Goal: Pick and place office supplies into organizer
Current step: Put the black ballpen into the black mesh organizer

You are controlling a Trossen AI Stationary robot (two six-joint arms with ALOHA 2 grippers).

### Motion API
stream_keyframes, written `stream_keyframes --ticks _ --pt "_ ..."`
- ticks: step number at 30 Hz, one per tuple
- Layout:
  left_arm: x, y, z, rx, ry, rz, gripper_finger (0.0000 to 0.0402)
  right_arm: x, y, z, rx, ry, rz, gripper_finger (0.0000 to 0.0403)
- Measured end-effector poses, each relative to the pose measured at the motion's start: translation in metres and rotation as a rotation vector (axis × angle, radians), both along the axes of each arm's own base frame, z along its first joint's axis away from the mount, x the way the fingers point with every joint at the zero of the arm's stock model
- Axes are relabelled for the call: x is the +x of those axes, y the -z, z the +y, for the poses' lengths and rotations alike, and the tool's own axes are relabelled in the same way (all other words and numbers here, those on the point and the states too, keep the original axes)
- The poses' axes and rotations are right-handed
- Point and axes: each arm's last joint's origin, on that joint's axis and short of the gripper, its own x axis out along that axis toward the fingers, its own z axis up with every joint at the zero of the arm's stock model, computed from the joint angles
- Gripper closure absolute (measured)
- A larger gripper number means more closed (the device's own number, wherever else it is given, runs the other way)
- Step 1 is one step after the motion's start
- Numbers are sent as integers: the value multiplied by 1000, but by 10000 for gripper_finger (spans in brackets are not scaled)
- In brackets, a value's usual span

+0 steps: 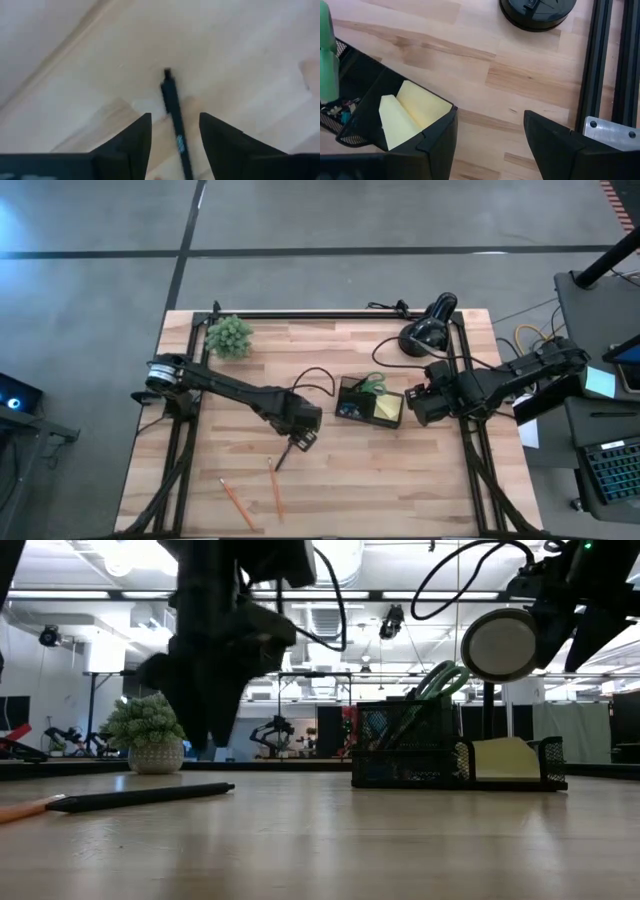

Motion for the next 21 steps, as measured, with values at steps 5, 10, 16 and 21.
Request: stream_keyframes --ticks 5,10,16,21 --pt "5 13 -3 -15 5 -16 253 0 0 0 1 -5 -1 184" --pt "7 30 -5 -37 -8 -8 253 1 0 0 8 -11 2 184" --pt "4 38 -5 -25 -10 21 254 1 0 1 7 -25 6 184" --pt "6 44 -6 -20 16 32 276 1 0 1 6 -33 9 183"
